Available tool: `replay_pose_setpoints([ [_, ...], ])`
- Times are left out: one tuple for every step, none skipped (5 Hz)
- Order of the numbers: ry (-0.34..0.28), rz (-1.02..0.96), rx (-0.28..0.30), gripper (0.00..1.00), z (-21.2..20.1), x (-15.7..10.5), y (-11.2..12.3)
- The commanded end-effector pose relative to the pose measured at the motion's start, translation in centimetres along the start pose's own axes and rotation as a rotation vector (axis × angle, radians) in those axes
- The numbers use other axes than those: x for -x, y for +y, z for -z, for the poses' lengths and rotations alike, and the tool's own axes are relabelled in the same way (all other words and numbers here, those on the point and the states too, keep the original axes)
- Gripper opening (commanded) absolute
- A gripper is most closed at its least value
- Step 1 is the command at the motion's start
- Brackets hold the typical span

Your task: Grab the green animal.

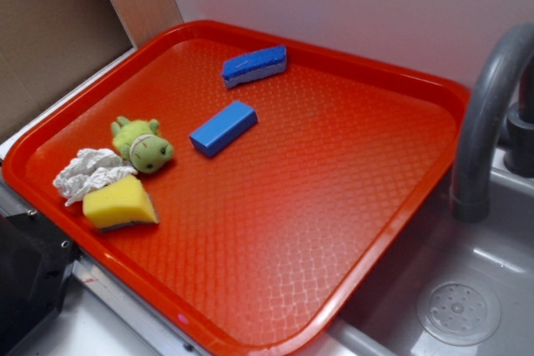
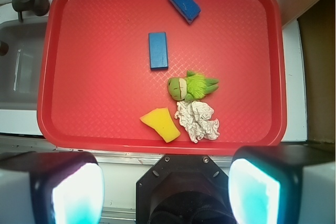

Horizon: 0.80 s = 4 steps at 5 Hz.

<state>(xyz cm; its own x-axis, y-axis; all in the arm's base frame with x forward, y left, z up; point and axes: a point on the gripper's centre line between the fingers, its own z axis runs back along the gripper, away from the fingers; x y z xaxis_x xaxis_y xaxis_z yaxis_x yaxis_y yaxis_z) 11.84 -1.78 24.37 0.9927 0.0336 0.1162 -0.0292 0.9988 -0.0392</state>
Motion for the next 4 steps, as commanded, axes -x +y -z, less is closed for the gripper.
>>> replay_pose_setpoints([
  [0.000, 0.000, 0.000, 1.00, 0.0, 0.0, 0.0],
  [0.041, -0.260, 0.042, 1.00, 0.9, -1.5, 0.9],
  [0.045, -0.497, -0.002, 1.00, 2.5, -2.3, 1.8],
  [0.068, -0.621, -0.015, 1.00, 4.6, -3.2, 2.3],
])
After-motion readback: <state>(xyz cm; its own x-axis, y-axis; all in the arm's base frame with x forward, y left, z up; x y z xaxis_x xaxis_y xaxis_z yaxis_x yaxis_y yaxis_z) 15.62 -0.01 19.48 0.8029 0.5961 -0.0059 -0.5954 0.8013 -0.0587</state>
